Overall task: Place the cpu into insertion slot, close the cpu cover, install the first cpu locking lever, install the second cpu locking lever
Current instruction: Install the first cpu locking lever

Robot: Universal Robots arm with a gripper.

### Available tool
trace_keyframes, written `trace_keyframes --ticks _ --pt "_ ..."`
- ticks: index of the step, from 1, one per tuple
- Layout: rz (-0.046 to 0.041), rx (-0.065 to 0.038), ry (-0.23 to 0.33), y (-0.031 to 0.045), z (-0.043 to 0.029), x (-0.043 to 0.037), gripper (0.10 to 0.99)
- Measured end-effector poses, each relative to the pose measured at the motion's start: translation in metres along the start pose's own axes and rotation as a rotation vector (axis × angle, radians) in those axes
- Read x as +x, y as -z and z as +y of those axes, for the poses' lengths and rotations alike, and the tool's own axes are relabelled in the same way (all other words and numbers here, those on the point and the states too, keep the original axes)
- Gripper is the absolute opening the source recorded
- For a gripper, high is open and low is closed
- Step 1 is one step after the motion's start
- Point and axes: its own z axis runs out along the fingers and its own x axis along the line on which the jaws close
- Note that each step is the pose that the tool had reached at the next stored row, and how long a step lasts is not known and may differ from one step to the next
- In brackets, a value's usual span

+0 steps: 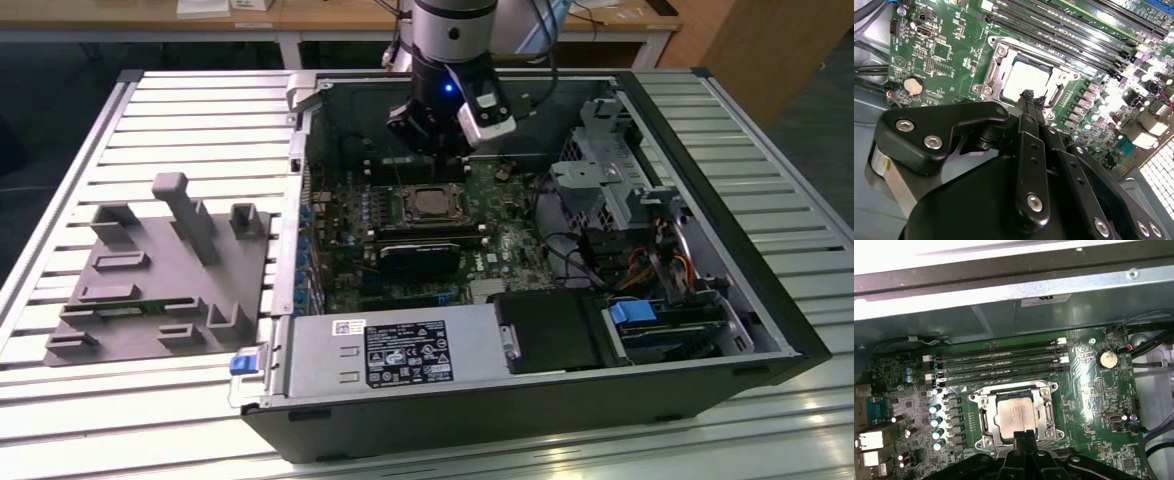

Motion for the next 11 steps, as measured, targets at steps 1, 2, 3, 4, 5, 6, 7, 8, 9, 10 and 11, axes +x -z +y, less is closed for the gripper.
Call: trace_keyframes --ticks 1,2,3,4,5,6,7,8,9,10,11 --pt "-0.0001 0.0 0.0 0.0 -0.0002 0.0013 0.102" --pt "-0.0002 0.0 0.0 0.0 -0.0005 0.0028 0.102" --pt "-0.0004 0.0 0.0 0.0001 -0.0007 0.0045 0.102" --pt "-0.0007 0.0 0.0 0.0002 -0.0011 0.0066 0.102" --pt "-0.0013 0.0 0.0 0.0001 -0.0014 0.0088 0.102" --pt "-0.002 0.0 0.0 0.0002 -0.0017 0.0112 0.102" --pt "-0.0028 0.0 0.0 0.0002 -0.0022 0.0138 0.102" --pt "-0.0037 0.0 0.0 0.0003 -0.0026 0.0167 0.102" --pt "-0.0045 -0.001 0.0 0.0004 -0.003 0.0193 0.102" --pt "-0.0055 -0.001 0.0 0.0004 -0.0034 0.0221 0.102" --pt "-0.0065 -0.001 0.0 0.0005 -0.0039 0.025 0.102"
